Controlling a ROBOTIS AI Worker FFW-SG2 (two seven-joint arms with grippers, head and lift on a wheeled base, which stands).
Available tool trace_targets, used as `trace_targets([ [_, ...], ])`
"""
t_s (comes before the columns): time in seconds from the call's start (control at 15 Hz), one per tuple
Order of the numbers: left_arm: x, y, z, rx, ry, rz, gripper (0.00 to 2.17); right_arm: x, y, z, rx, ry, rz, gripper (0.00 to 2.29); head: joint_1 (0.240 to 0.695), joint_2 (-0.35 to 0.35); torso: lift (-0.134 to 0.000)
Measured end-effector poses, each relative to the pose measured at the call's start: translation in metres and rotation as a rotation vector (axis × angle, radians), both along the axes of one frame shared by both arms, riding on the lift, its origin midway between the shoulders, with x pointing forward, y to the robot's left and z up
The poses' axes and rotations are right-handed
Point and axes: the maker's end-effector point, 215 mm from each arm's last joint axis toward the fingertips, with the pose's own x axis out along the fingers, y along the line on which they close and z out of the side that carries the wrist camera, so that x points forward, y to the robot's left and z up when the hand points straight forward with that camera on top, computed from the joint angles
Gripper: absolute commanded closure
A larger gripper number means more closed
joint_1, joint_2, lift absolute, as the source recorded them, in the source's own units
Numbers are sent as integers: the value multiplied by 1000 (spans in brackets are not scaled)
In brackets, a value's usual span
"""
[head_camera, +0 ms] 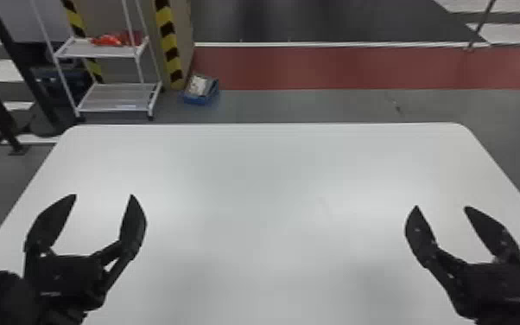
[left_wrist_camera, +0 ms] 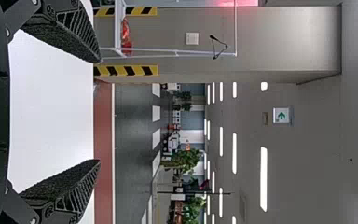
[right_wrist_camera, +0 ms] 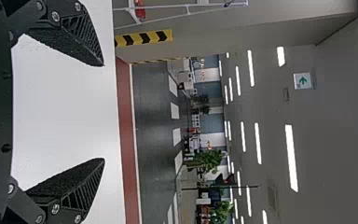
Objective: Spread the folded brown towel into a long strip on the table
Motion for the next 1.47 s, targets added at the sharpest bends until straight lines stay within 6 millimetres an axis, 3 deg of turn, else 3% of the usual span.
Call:
trace_targets([
  [1.47,2,0,2,-1,-7,0,140,4,2,0,-6,0,5,174,695,17,-123],
])
